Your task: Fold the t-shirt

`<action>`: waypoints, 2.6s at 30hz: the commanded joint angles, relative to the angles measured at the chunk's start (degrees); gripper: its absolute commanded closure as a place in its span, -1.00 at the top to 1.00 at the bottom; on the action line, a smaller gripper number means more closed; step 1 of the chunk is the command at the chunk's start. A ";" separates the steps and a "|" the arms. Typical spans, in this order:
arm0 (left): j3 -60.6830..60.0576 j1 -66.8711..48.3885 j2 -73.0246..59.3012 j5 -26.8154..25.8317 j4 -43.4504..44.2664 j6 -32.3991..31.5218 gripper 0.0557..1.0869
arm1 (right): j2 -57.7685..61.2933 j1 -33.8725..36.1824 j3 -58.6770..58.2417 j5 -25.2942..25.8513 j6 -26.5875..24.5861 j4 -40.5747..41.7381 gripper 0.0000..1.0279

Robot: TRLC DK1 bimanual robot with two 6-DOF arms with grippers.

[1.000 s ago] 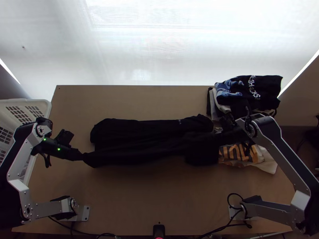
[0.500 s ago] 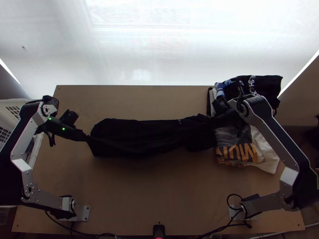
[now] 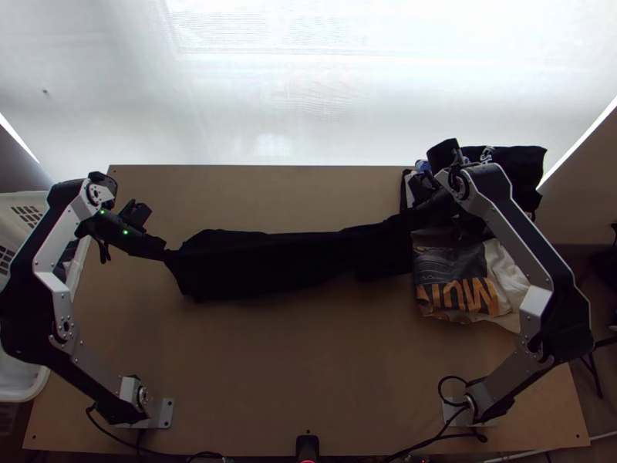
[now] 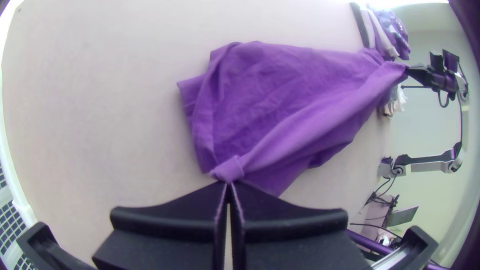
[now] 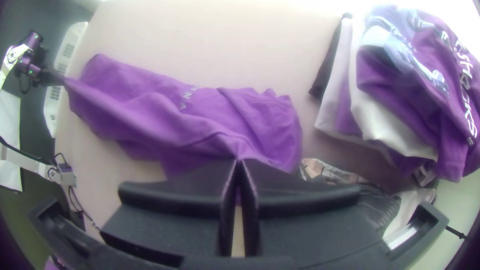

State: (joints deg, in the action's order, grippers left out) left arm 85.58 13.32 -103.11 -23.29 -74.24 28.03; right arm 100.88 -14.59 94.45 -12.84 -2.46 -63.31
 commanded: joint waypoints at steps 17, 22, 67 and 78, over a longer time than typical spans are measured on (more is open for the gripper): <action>3.63 -1.98 -5.08 0.96 2.69 -1.75 -0.93 | 10.39 -0.97 6.27 1.06 -0.53 0.03 -0.94; 4.16 -3.92 -6.84 1.05 2.96 -2.02 -0.93 | 13.38 -0.79 6.71 2.56 -0.53 0.03 -0.94; 0.29 -1.19 -0.34 -5.28 1.64 -6.15 0.92 | 20.50 -33.75 23.93 2.29 -9.76 2.84 0.93; -10.26 3.55 -0.60 -14.06 9.02 -5.62 0.91 | 36.67 -34.10 37.82 -1.13 -12.22 2.75 0.93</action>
State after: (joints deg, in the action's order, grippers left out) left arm 80.73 14.61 -103.70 -34.17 -69.19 22.04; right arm 128.86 -47.64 124.81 -12.73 -13.80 -60.51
